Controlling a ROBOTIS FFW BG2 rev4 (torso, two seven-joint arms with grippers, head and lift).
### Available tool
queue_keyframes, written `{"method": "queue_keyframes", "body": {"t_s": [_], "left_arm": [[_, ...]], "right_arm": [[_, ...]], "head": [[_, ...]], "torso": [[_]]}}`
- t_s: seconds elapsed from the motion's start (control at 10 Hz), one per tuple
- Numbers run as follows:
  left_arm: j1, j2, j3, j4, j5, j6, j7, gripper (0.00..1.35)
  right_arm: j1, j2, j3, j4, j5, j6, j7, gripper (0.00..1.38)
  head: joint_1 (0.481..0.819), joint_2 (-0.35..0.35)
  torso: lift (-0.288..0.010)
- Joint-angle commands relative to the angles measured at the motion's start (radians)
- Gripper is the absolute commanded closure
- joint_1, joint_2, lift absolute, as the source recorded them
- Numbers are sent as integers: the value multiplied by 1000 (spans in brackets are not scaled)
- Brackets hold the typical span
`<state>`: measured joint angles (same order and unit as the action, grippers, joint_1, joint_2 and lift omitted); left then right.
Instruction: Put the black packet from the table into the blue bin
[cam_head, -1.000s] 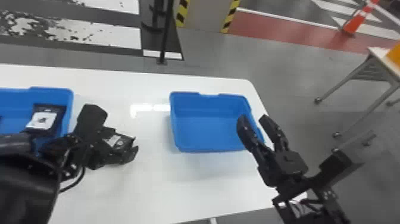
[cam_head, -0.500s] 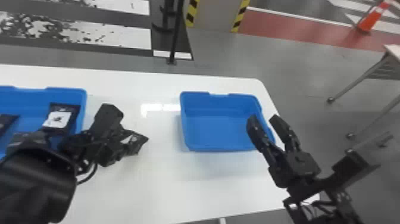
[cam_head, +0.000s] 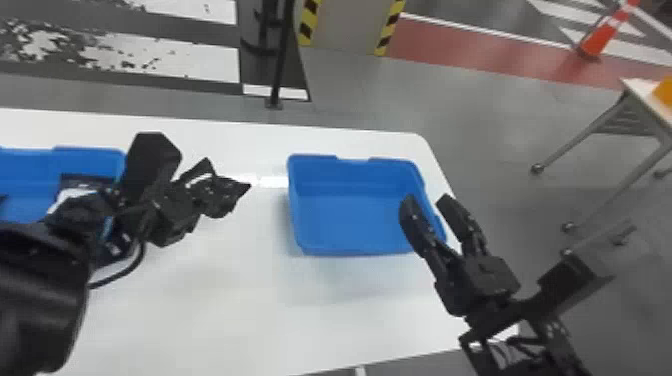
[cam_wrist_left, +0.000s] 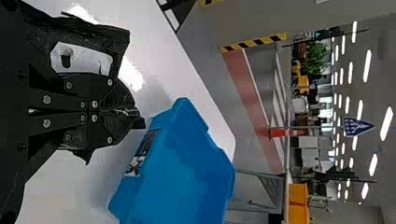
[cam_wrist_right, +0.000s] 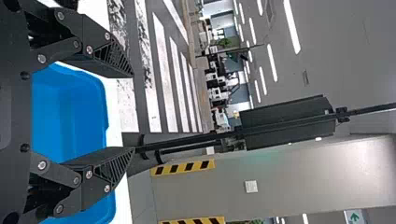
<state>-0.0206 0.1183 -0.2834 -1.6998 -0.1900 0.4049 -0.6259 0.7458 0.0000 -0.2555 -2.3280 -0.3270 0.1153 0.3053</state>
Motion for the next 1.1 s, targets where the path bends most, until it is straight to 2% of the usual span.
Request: {"method": "queue_keyframes", "body": {"t_s": [0.0, 0.2, 0.3, 0.5, 0.6, 0.7, 0.8, 0.9, 1.0], "left_arm": [[55, 6, 82, -108, 15, 34, -5, 1220], [97, 12, 216, -142, -17, 34, -23, 1220], [111, 14, 287, -145, -67, 7, -29, 1220], [126, 6, 417, -142, -147, 10, -29, 1220], [133, 0, 467, -142, -161, 25, -28, 1033], [148, -8, 497, -142, -157, 42, -26, 575], [160, -19, 521, -142, -153, 20, -23, 183], [170, -26, 541, -142, -145, -32, -21, 78], [185, -31, 553, -145, -101, -79, -21, 134]], "right_arm": [[0, 1, 0, 0, 0, 0, 0, 510], [0, 1, 0, 0, -2, 0, 0, 510], [-2, 1, 0, 0, -2, 0, 0, 510], [-2, 1, 0, 0, -2, 0, 0, 510], [-2, 1, 0, 0, -4, 0, 0, 510], [0, 1, 0, 0, -6, 0, 0, 510], [0, 1, 0, 0, -6, 0, 0, 510], [0, 1, 0, 0, -8, 0, 0, 510], [0, 1, 0, 0, -8, 0, 0, 510]], "head": [[695, -319], [695, -261], [695, -237], [695, -125], [695, -68], [695, -17], [695, 17], [695, 27], [695, 40]], "torso": [[-110], [-110], [-110], [-110], [-110], [-110], [-110], [-110], [-110]]}}
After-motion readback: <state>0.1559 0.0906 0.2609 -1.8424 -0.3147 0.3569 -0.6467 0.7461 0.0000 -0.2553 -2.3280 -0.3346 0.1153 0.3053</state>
